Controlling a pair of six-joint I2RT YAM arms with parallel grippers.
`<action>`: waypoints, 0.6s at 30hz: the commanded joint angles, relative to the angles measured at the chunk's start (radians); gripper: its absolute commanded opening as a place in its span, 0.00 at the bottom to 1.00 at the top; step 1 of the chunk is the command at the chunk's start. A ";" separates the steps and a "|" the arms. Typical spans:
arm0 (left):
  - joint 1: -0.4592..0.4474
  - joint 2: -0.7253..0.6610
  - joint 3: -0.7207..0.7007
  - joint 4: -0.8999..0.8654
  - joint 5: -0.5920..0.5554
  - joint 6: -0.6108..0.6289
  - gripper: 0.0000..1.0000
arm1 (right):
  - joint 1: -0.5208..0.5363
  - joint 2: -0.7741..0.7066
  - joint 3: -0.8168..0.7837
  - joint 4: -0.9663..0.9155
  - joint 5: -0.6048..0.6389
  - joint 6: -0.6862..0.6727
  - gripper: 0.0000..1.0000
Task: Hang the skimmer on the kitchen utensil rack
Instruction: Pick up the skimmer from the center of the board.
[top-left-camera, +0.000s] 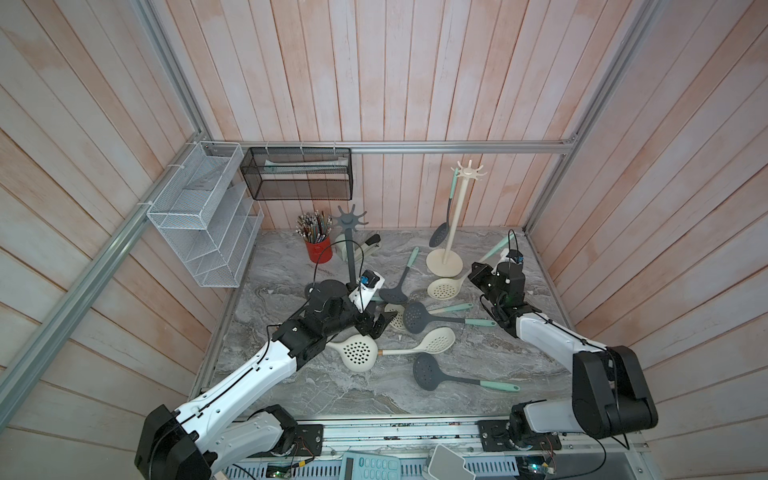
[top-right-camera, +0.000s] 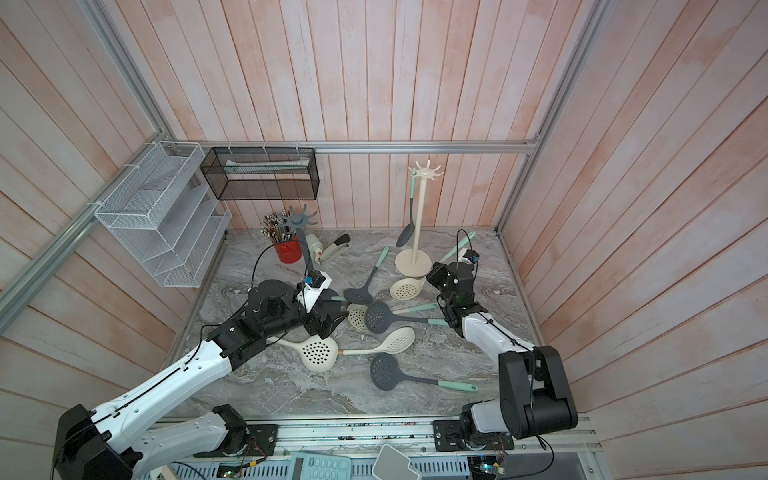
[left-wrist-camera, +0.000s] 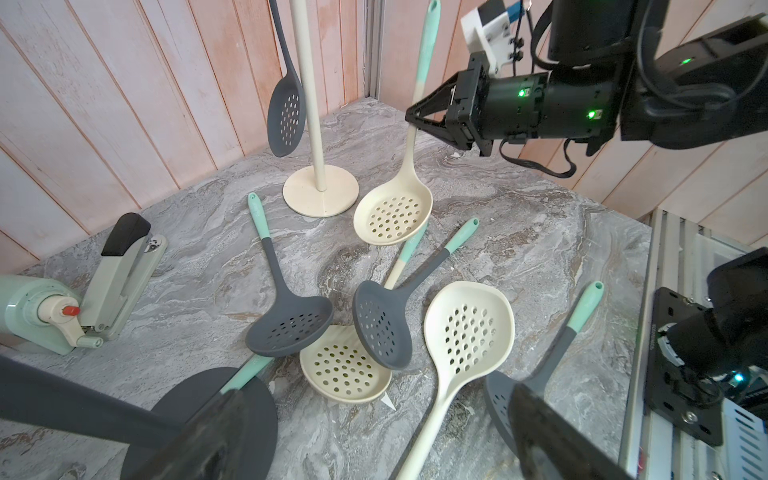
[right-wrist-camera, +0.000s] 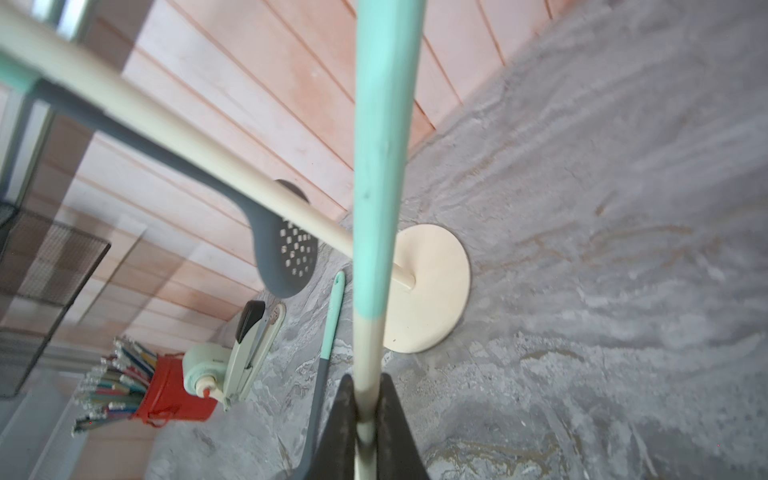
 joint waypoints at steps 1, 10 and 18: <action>0.007 0.009 -0.014 0.022 0.025 0.008 0.99 | 0.037 -0.056 -0.008 0.140 -0.021 -0.249 0.02; 0.010 0.009 -0.023 0.032 0.026 0.019 0.99 | 0.077 -0.067 0.069 0.190 -0.292 -0.524 0.01; 0.018 0.015 -0.028 0.037 0.036 0.025 0.99 | 0.076 -0.024 0.136 0.185 -0.464 -0.630 0.03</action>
